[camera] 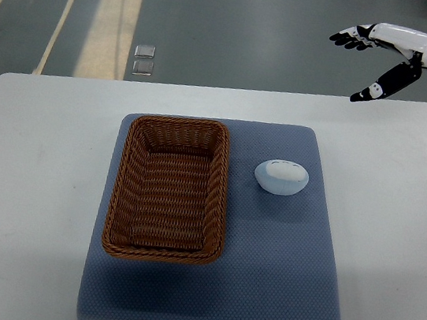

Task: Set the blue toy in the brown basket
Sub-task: 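Raise the right hand and swing it over toward the white toy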

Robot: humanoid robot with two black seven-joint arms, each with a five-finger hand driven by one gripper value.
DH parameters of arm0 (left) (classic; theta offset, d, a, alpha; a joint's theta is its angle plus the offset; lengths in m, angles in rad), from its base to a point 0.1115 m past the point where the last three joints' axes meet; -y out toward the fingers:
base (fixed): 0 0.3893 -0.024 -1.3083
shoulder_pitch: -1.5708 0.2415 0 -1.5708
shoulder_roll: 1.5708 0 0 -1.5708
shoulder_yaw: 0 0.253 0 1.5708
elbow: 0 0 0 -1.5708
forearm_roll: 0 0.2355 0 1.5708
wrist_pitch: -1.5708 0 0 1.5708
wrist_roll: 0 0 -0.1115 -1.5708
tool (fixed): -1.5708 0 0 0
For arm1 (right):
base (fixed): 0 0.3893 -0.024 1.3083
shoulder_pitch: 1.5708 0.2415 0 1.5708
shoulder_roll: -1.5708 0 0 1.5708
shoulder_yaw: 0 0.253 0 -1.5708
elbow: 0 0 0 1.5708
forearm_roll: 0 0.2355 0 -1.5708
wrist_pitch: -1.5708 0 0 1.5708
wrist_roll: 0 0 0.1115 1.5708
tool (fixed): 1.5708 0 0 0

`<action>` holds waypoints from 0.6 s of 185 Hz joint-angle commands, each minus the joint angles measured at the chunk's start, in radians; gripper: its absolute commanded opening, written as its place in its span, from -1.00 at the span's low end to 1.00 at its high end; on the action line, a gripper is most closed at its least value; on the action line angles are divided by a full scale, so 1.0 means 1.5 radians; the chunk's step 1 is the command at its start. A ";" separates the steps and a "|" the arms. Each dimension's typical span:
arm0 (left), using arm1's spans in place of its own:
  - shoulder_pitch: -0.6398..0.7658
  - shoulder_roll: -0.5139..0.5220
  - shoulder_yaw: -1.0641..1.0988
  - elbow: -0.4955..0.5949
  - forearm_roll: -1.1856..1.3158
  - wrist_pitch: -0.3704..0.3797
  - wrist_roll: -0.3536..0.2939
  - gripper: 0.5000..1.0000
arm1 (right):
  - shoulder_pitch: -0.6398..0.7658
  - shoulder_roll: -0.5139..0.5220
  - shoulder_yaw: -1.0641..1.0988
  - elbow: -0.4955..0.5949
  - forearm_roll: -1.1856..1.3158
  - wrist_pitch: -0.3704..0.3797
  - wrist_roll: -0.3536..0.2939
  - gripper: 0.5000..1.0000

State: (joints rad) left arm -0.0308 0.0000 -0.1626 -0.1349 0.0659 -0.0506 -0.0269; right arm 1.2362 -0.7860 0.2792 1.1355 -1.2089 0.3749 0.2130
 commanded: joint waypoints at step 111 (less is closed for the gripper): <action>0.000 0.000 0.000 0.000 0.000 0.000 0.001 1.00 | 0.047 0.108 -0.142 0.077 0.040 0.059 -0.288 0.61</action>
State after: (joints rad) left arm -0.0308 0.0000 -0.1626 -0.1350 0.0659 -0.0506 -0.0269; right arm 1.3165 -0.6470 0.0689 1.2524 -1.2423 0.4733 -0.1616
